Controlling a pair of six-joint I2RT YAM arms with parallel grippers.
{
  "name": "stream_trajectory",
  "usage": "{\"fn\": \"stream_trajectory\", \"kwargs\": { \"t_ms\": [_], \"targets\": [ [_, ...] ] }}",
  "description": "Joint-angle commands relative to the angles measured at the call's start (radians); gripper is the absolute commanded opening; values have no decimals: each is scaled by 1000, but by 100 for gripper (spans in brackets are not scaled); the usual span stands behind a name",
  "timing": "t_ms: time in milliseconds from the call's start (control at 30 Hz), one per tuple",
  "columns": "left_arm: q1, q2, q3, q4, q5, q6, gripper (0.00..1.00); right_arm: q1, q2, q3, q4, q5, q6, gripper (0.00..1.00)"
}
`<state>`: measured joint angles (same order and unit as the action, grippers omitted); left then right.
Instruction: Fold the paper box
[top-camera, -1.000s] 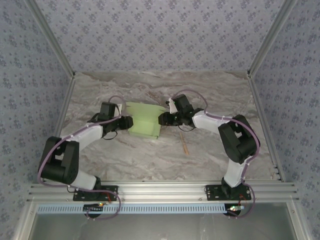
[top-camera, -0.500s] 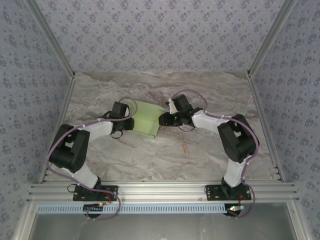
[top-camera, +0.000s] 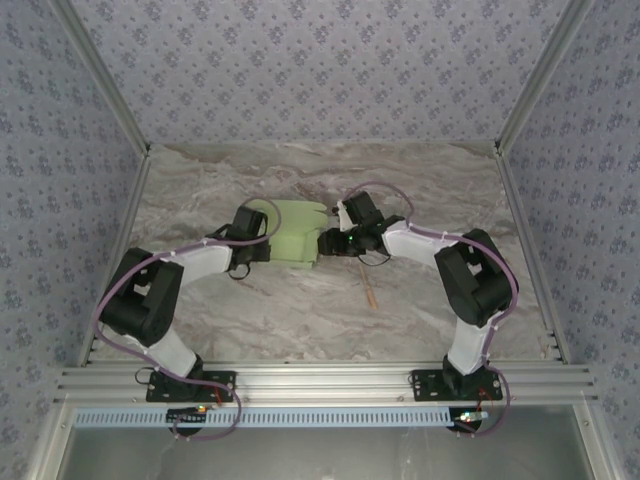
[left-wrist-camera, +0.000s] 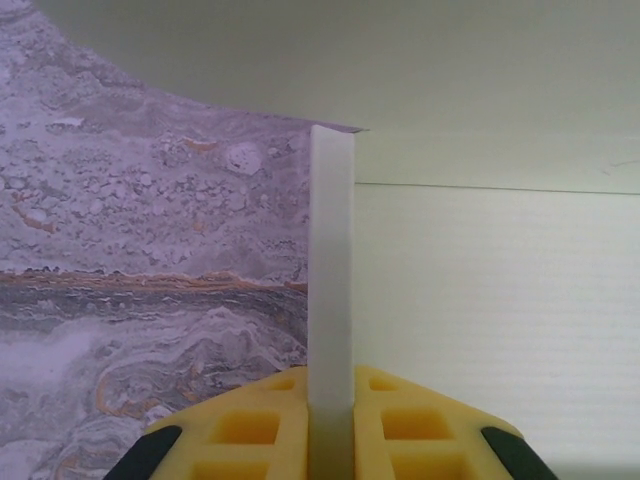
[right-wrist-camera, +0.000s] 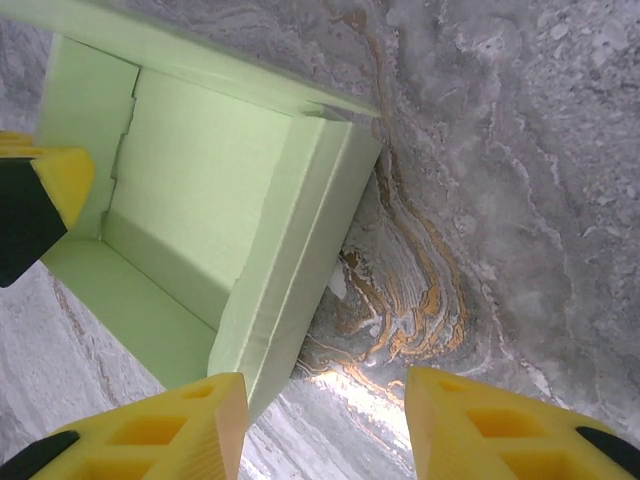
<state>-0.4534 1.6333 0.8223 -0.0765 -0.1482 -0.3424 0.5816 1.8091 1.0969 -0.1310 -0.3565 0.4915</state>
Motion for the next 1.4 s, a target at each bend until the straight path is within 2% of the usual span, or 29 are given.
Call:
{"fn": "stream_trajectory", "kwargs": {
  "t_ms": [0,133,367,467,600,767,933,1033,1367],
  "targets": [
    [-23,15,12,-24,-34,-33,13,6,-27,-24,11,9,37,48],
    [-37,16,22,-44,-49,-38,13,17,-9,-5,25,1,61,46],
    [-63,8,30,-66,-80,-49,13,59,51,61,-31,59,75,41],
    [-71,5,29,-69,-81,-56,13,77,70,85,-61,115,77,39],
    [-77,-5,29,-71,-81,-65,13,102,98,142,-129,222,70,32],
    [-88,-16,29,-74,-85,-72,13,123,107,140,-104,251,83,27],
    [-88,-24,28,-84,-97,-76,12,112,47,22,41,213,116,26],
    [-90,-27,32,-93,-103,-82,12,88,1,-31,120,163,118,26],
    [-88,-14,50,-118,-119,-90,11,37,-115,-166,225,38,96,42]
  ]
}}
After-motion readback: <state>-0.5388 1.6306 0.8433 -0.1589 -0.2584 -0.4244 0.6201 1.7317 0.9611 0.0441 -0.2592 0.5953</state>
